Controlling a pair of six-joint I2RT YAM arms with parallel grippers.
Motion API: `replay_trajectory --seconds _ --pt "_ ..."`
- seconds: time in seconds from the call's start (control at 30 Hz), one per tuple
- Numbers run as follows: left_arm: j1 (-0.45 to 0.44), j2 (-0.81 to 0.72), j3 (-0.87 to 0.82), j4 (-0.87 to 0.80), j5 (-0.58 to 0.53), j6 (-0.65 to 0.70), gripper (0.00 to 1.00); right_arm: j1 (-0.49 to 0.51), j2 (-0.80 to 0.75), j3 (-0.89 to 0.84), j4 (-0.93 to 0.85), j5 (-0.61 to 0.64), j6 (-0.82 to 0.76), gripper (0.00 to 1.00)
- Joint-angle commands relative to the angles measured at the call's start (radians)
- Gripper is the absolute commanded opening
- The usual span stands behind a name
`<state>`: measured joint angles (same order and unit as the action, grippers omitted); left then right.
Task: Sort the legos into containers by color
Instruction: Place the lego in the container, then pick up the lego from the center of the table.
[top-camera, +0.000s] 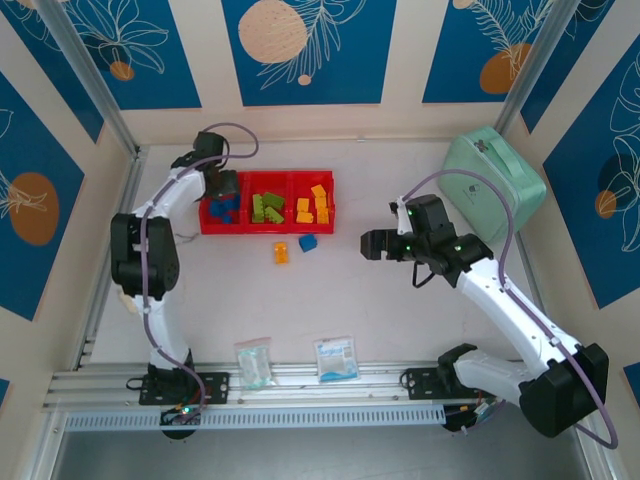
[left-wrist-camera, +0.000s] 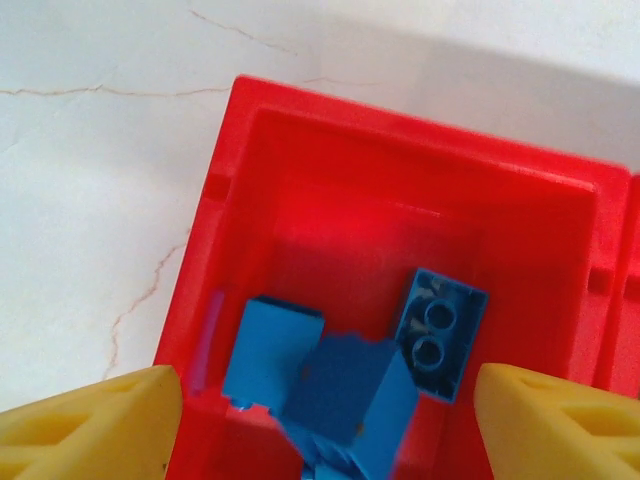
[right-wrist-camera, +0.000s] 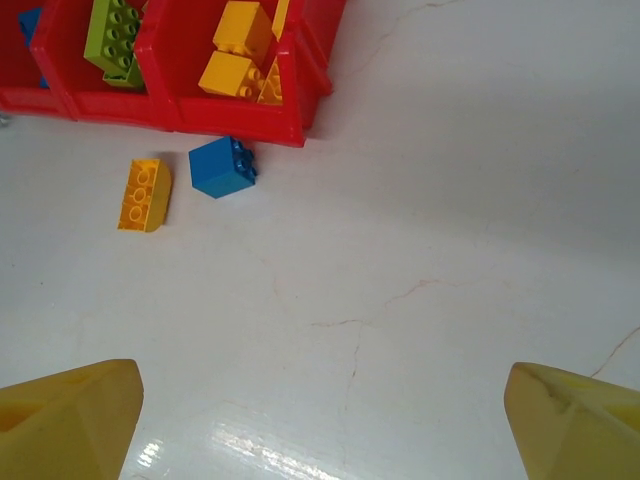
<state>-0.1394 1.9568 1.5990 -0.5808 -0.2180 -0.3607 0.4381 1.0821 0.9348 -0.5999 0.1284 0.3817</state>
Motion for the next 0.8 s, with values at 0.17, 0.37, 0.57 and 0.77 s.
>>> replay_trajectory --seconds 0.17,0.37,0.57,0.77 --pt "-0.141 -0.381 -0.368 0.063 0.028 0.03 0.81 0.013 0.013 0.012 0.003 -0.031 0.021 0.94" --pt "-0.407 -0.501 -0.595 0.093 -0.007 -0.124 1.0 0.025 0.039 0.016 0.023 -0.046 0.031 0.94" --pt "-0.516 -0.395 -0.609 0.099 -0.052 -0.232 0.99 0.051 0.061 0.018 0.02 -0.047 0.035 0.94" --pt "-0.516 -0.241 -0.574 0.167 -0.044 -0.277 0.99 0.06 0.022 -0.005 0.005 -0.026 0.039 0.94"
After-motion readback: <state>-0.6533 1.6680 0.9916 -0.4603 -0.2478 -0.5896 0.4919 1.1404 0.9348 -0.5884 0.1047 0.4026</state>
